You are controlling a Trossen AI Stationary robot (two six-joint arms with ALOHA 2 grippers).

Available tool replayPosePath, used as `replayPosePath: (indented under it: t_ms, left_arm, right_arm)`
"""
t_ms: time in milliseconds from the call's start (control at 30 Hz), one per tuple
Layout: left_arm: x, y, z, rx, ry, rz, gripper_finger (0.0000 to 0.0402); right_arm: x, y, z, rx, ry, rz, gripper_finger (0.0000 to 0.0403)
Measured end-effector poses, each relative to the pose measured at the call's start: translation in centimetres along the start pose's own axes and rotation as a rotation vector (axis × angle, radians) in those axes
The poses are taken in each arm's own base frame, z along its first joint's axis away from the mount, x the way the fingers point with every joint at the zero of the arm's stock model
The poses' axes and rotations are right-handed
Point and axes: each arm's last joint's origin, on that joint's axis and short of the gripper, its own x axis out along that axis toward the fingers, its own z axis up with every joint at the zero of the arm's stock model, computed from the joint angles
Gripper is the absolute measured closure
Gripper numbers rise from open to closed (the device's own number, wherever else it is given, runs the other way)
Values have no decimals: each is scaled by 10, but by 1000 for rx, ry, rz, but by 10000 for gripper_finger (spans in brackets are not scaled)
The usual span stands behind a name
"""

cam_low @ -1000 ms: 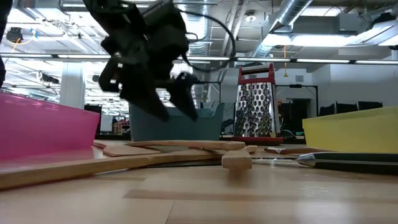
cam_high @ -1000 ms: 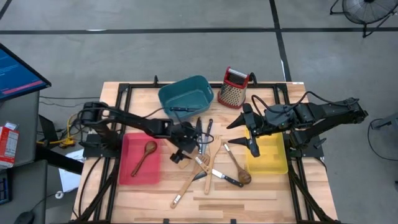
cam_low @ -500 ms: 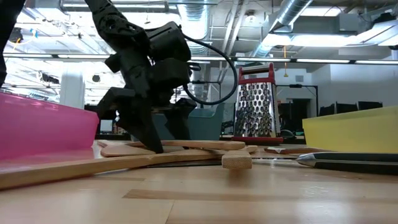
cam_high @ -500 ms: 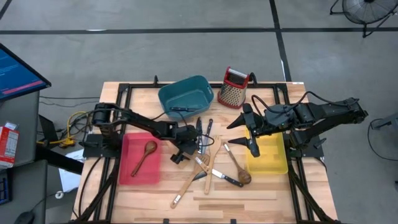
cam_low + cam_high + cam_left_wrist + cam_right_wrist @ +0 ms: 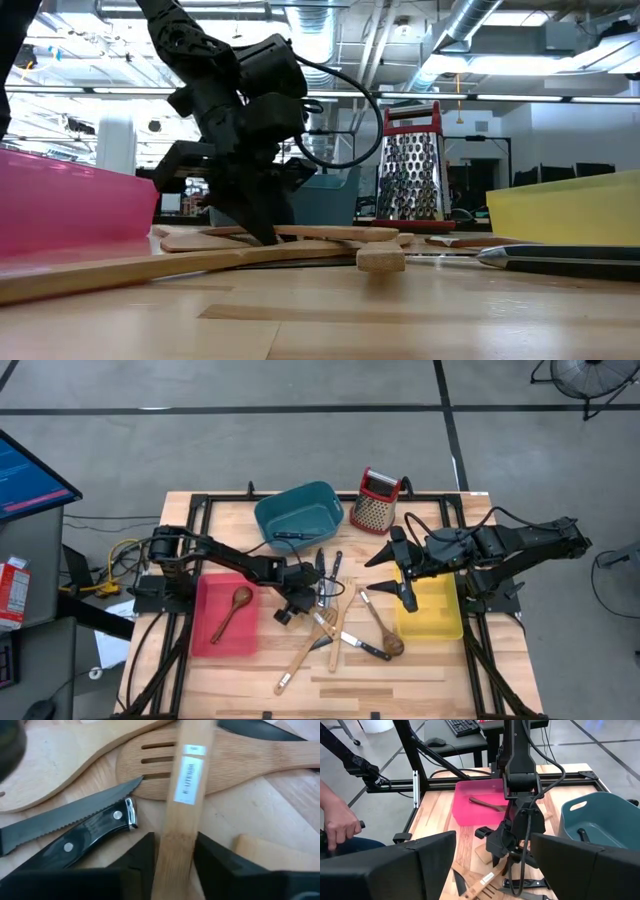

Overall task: Pick & Place Kitchen Items
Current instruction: Put the brown spatula into the yellow bin

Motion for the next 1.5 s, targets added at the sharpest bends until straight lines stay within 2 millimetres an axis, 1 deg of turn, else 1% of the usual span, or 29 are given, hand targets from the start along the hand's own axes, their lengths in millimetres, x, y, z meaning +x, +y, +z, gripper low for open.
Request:
replayPosePath:
  t_ms: [133,333,433,533,600,700,833,1000,1133,1233,1333,1400,1500]
  left_arm:
    - [0,1,0,0,-1,6,346]
    - [0,3,1,3,-9,44,348]
    - [-4,6,5,8,-24,101,344]
    - [-18,11,15,17,-51,177,344]
    - [-32,15,22,16,-94,220,344]
    - [-63,19,32,-32,-175,276,344]
    - [-120,20,49,-71,-353,383,344]
    - [-197,8,58,-118,-570,507,344]
    - [-254,-9,56,-214,-775,552,344]
    - [-288,-25,54,-248,-937,517,344]
    - [-316,-41,52,-221,-1101,428,344]
    - [-331,-49,51,-197,-1201,374,344]
    - [-348,-59,50,-163,-1318,310,344]
  right_arm:
    - [0,0,0,0,0,-1,137]
    - [0,0,0,3,0,-2,137]
    - [0,0,0,2,0,-2,137]
    - [0,0,0,3,-2,-1,137]
    - [0,0,0,3,-5,-1,137]
    - [0,0,1,3,-7,-1,137]
    - [0,0,1,1,-7,-1,137]
    - [0,0,1,-22,-15,0,137]
    - [0,0,4,-20,-39,2,137]
    - [0,0,4,-20,-41,3,137]
    - [0,0,4,-20,-41,3,137]
    - [0,0,4,-20,-42,3,137]
    - [0,0,4,-20,-43,3,137]
